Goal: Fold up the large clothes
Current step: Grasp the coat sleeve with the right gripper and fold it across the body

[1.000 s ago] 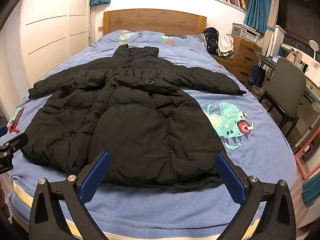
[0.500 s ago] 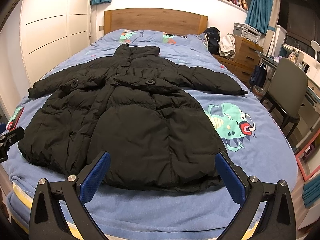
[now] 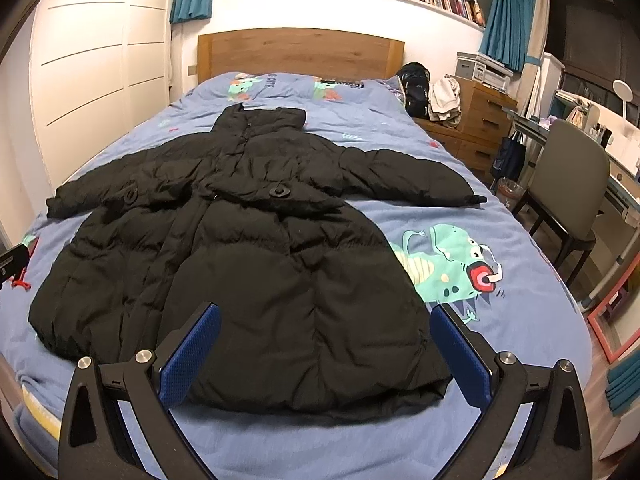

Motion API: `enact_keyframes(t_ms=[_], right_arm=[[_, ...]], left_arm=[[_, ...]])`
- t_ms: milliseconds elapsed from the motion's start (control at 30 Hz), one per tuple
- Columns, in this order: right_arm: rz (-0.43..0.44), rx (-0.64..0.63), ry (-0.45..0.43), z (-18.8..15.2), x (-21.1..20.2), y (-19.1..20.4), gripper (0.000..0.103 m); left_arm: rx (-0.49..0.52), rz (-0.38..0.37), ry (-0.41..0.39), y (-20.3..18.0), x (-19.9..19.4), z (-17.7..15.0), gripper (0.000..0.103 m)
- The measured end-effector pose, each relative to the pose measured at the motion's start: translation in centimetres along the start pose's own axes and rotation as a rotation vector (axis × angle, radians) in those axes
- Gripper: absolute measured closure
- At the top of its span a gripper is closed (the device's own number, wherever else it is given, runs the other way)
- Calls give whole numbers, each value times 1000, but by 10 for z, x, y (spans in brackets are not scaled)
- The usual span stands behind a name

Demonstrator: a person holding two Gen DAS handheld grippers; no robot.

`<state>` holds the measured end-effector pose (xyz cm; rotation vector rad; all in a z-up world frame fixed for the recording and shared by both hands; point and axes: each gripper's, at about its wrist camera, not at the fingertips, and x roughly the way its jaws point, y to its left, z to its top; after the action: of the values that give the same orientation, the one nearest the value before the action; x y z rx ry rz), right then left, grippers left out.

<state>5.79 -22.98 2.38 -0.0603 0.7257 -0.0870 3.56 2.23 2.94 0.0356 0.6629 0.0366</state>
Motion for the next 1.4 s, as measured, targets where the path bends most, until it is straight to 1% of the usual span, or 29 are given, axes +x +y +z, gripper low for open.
enact_keyframes(t_ms=[133, 233, 333, 467, 533, 633, 700, 867, 1067, 1133, 1200, 1267, 1400], right_arm=[[0, 12, 1, 11, 11, -4, 1], [5, 27, 5, 21, 22, -8, 1], [11, 29, 7, 32, 35, -11, 1], [12, -5, -14, 46, 52, -13, 1], [39, 10, -20, 54, 62, -19, 1], [45, 14, -46, 66, 77, -25, 1], [46, 11, -34, 75, 89, -29, 1], [23, 26, -5, 94, 124, -48, 1], [23, 86, 44, 112, 169, -81, 1], [39, 125, 67, 114, 186, -97, 1], [44, 182, 87, 116, 203, -117, 1], [40, 258, 112, 115, 222, -144, 1], [55, 380, 141, 113, 254, -191, 1]], left_arm=[[27, 10, -16, -2, 11, 11, 0], [52, 12, 16, -4, 28, 19, 0], [54, 25, 36, -5, 46, 26, 0], [59, 33, 56, -10, 67, 36, 0], [64, 33, 67, -12, 76, 41, 0], [80, 32, 81, -19, 92, 49, 0], [89, 35, 100, -24, 105, 54, 0], [107, 45, 114, -35, 129, 64, 0], [144, 54, 140, -50, 159, 75, 0], [151, 48, 148, -53, 168, 79, 0], [136, 30, 163, -51, 178, 84, 0], [115, 36, 166, -45, 186, 88, 0], [36, 21, 189, -26, 202, 97, 0]])
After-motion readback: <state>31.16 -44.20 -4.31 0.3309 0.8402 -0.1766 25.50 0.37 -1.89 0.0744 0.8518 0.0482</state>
